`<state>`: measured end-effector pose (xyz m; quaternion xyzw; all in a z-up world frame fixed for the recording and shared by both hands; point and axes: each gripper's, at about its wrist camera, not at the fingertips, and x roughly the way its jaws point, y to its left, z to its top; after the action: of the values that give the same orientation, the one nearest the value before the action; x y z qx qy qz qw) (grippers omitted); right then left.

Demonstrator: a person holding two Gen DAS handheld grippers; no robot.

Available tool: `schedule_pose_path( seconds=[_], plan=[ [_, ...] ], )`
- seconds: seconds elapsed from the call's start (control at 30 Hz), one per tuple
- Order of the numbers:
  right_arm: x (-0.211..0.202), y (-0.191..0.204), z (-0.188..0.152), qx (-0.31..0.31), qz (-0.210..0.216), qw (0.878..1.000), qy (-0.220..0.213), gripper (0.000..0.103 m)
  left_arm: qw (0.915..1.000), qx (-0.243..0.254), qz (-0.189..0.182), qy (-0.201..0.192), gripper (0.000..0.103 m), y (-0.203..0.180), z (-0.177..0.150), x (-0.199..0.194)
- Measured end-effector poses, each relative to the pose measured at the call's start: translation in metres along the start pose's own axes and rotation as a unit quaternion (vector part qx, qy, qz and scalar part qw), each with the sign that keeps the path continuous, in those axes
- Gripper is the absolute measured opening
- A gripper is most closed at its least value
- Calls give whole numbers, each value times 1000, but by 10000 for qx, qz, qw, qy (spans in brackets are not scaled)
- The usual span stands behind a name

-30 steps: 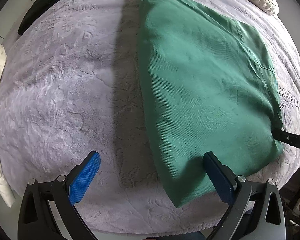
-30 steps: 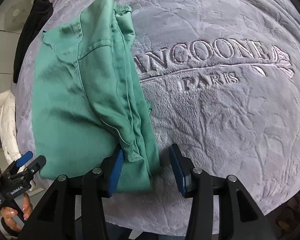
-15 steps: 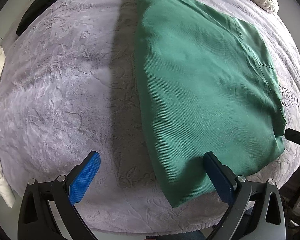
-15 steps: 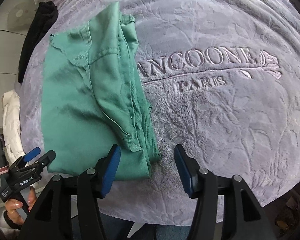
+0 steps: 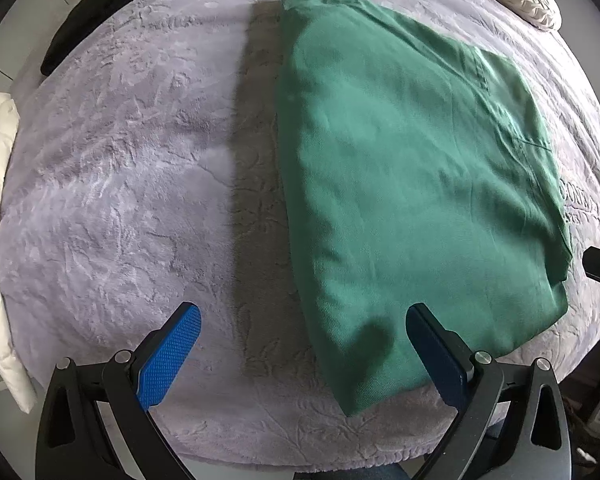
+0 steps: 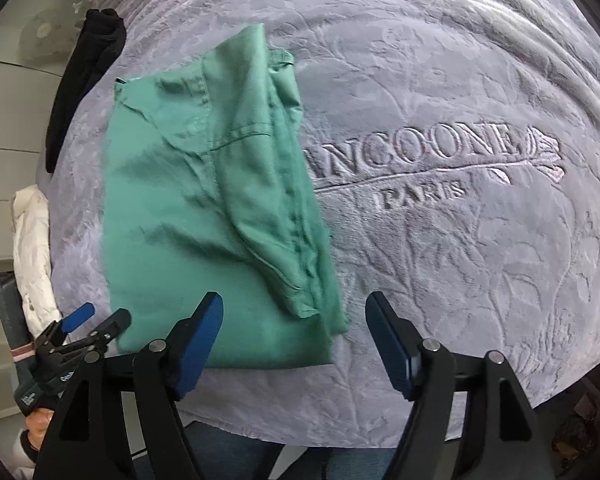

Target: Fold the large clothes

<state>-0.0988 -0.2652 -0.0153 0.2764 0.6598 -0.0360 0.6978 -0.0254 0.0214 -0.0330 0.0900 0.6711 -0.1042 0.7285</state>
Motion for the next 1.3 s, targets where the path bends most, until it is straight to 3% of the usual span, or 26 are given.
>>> schedule_pose_path(
  seconds=[0.23, 0.47, 0.53, 0.7, 1.0, 1.3],
  plan=[
    [-3, 29, 9, -194, -38, 9998, -64, 83, 9998, 8, 133, -116, 103, 4, 20, -21],
    [-26, 63, 28, -530, -407, 9966, -483, 89, 9991, -143, 75, -382, 103, 0, 35, -47],
    [-34, 70, 32, -581, -484, 9953, -613, 103, 9987, -150, 74, -485, 103, -1, 38, -53],
    [-52, 77, 36, -620, -569, 9927, -858, 103, 9979, -133, 75, -633, 103, -4, 42, -67],
    [-67, 96, 38, -787, -926, 9885, -902, 103, 9949, -255, 179, -958, 103, -4, 46, -98],
    [-69, 97, 41, -763, -1189, 9852, -969, 103, 9951, -167, 253, -940, 103, -10, 46, -100]
  ],
)
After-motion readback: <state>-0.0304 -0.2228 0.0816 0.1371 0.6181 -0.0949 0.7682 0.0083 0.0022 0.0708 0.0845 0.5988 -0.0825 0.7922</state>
